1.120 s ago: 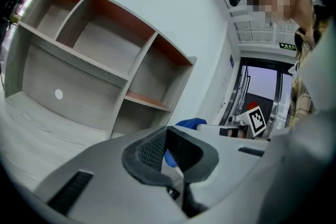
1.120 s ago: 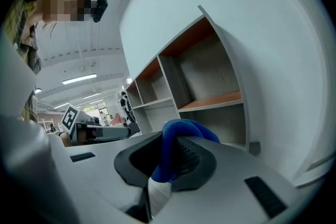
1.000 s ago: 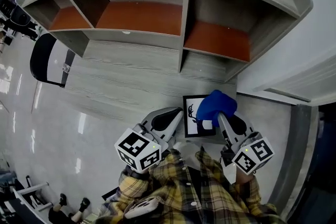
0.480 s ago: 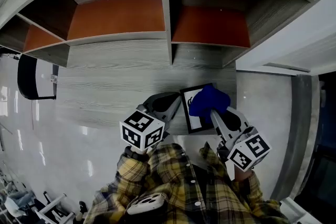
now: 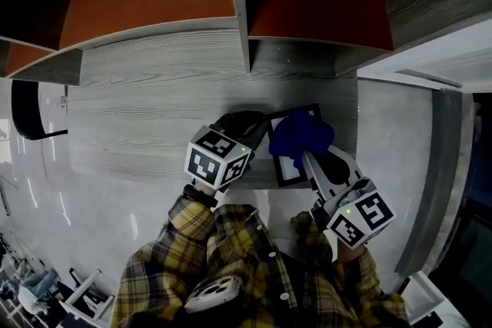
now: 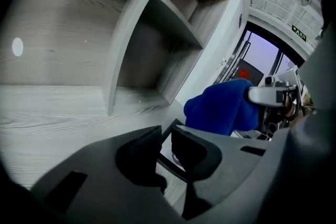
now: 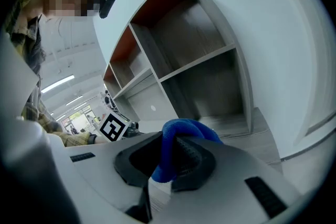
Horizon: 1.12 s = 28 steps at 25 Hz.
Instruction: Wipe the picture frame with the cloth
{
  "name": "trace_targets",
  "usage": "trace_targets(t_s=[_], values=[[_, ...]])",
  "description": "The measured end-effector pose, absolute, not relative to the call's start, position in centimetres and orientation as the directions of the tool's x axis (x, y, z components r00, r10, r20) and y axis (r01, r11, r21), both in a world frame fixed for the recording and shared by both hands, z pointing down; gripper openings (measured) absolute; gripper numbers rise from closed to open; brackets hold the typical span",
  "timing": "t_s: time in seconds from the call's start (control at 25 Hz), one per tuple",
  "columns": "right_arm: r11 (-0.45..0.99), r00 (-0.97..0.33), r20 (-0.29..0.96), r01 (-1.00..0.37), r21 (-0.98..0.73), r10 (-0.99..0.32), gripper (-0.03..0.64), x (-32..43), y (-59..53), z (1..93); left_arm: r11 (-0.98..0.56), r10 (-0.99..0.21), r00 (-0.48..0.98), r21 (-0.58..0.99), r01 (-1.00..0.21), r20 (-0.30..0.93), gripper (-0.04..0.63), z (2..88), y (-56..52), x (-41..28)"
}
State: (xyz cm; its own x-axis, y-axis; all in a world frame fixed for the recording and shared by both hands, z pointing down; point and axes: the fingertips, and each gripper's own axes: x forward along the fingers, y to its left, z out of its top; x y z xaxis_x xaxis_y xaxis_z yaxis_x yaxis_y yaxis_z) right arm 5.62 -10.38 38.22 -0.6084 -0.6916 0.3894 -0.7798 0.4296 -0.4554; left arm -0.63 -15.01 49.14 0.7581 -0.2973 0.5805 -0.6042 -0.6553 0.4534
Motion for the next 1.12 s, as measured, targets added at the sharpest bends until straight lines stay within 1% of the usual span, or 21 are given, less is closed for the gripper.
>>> trace_targets(t_s=[0.12,0.2,0.52,0.68,0.8,1.12], values=[[0.412,-0.599,0.399,-0.785,-0.463,-0.694,0.049,6.0,-10.1,39.4,-0.647,-0.268,0.757,0.471,-0.600,0.596,0.086,51.6,-15.6,-0.4],[0.395,-0.595,0.412,-0.787,-0.474,-0.690,0.049,6.3,-9.5,40.2,-0.636,-0.247,0.752,0.483,-0.602,0.611,0.096,53.2,-15.7,-0.2],[0.347,-0.585,0.441,-0.787,-0.510,-0.680,0.049,7.2,-7.8,42.6,-0.625,-0.196,0.753,0.512,-0.589,0.628,0.097,56.2,-15.5,0.9],[0.347,-0.595,0.441,-0.779,-0.523,-0.672,0.049,7.2,-7.5,43.2,-0.640,-0.205,0.725,0.470,-0.608,0.657,0.097,57.0,-15.8,0.8],[0.349,-0.602,0.444,-0.774,-0.528,-0.664,0.049,7.1,-7.3,43.7,-0.668,-0.187,0.702,0.435,-0.604,0.687,0.097,57.6,-15.7,0.9],[0.358,-0.610,0.454,-0.772,-0.525,-0.650,0.049,7.0,-7.3,44.1,-0.676,-0.186,0.697,0.424,-0.602,0.693,0.091,57.4,-15.5,1.3]])
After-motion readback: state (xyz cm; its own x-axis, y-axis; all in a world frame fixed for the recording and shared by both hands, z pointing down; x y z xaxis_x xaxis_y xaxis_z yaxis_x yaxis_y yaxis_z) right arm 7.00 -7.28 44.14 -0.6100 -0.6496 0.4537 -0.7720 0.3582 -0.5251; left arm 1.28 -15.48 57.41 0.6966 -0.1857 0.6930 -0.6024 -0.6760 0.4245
